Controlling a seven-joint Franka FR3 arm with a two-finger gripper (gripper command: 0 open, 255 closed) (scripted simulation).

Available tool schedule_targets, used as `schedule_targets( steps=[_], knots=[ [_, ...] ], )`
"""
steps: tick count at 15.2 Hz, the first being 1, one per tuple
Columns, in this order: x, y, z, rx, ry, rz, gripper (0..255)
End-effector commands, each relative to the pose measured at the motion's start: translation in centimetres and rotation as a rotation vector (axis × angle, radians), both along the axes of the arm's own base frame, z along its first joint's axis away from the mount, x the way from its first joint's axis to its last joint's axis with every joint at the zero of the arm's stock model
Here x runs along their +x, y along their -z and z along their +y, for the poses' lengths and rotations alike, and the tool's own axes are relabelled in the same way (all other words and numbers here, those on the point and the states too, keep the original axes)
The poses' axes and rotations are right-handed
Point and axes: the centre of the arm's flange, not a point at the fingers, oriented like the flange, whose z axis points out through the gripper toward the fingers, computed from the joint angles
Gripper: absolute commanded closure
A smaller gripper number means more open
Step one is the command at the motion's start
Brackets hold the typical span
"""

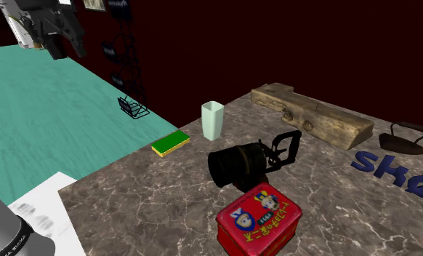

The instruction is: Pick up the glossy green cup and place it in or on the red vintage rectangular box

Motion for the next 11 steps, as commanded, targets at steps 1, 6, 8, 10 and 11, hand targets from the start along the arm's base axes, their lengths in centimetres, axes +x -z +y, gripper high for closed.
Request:
schedule_targets(
  steps=[1,6,8,10,11],
  knots=[
    [0.0,0.0,0.0,0.0,0.0,0.0,0],
    [4.9,2.7,-4.2,0.015,-0.014,0.031,0],
    [6.9,3.8,-5.9,0.021,-0.02,0.043,0],
    [8.9,4.9,-7.6,0.027,-0.026,0.055,0],
    [9.8,5.5,-8.4,0.03,-0.029,0.062,0]
  ],
)
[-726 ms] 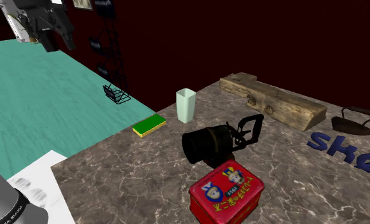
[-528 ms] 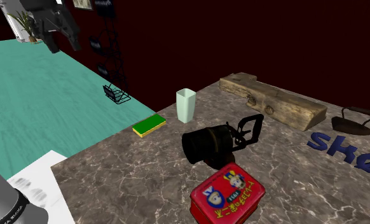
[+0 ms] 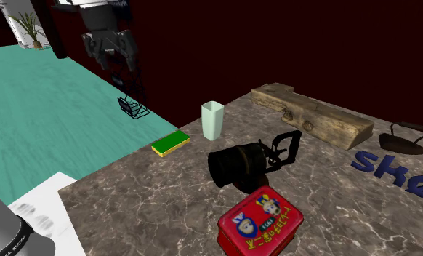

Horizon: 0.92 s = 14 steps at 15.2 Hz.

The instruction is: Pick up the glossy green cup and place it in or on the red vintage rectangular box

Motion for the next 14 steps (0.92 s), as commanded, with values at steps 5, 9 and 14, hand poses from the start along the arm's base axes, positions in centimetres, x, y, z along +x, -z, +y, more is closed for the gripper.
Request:
schedule_targets(
  steps=[5,9,14],
  knots=[
    [5.8,3.8,-4.8,0.017,-0.018,0.037,0],
    [9.7,6.4,-7.9,0.029,-0.03,0.061,0],
    [14.5,9.8,-11.7,0.045,-0.044,0.092,0]
  ],
)
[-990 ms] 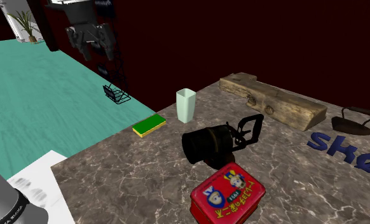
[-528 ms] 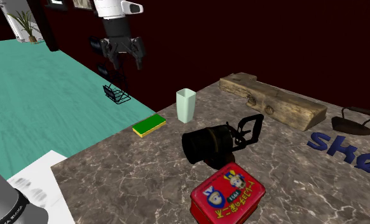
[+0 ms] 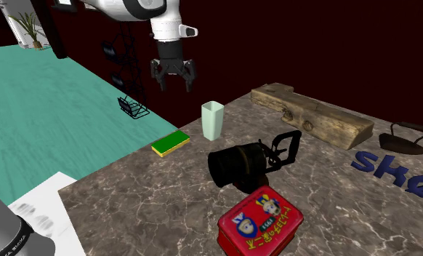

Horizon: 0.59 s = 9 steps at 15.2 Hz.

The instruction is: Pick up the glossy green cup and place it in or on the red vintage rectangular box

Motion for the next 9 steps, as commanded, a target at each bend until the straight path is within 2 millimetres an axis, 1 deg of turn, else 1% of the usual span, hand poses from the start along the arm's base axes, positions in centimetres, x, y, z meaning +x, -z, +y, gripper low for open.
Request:
schedule_targets(
  steps=[1,8,9],
  knots=[
    [1.8,1.5,-1.7,0.006,-0.007,0.013,0],
    [8.4,6.7,-6.8,0.027,-0.027,0.056,0],
    [8.5,6.8,-6.9,0.028,-0.028,0.056,0]
  ],
)
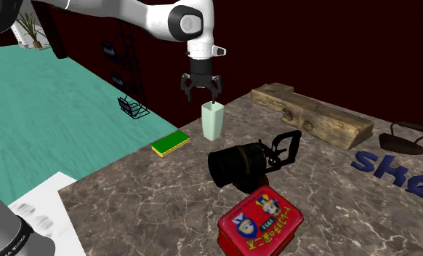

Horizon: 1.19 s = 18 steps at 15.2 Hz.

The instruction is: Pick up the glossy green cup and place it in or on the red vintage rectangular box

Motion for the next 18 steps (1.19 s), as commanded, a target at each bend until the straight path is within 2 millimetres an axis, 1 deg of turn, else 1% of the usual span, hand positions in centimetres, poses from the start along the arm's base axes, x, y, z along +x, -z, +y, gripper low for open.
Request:
schedule_targets(
  steps=[1,6,7,15,16,18],
  knots=[
    [0.4,0.9,-0.5,0.002,-0.002,0.003,0],
    [0.2,3.5,-0.6,0.002,-0.002,0.003,0],
    [0.1,4.3,-0.6,0.002,-0.002,0.003,0],
    [0.1,4.3,-0.6,0.002,-0.002,0.003,0],
    [0.1,4.3,-0.6,0.002,-0.002,0.003,255],
    [0.1,4.3,-0.6,0.002,-0.002,0.003,255]
  ],
)
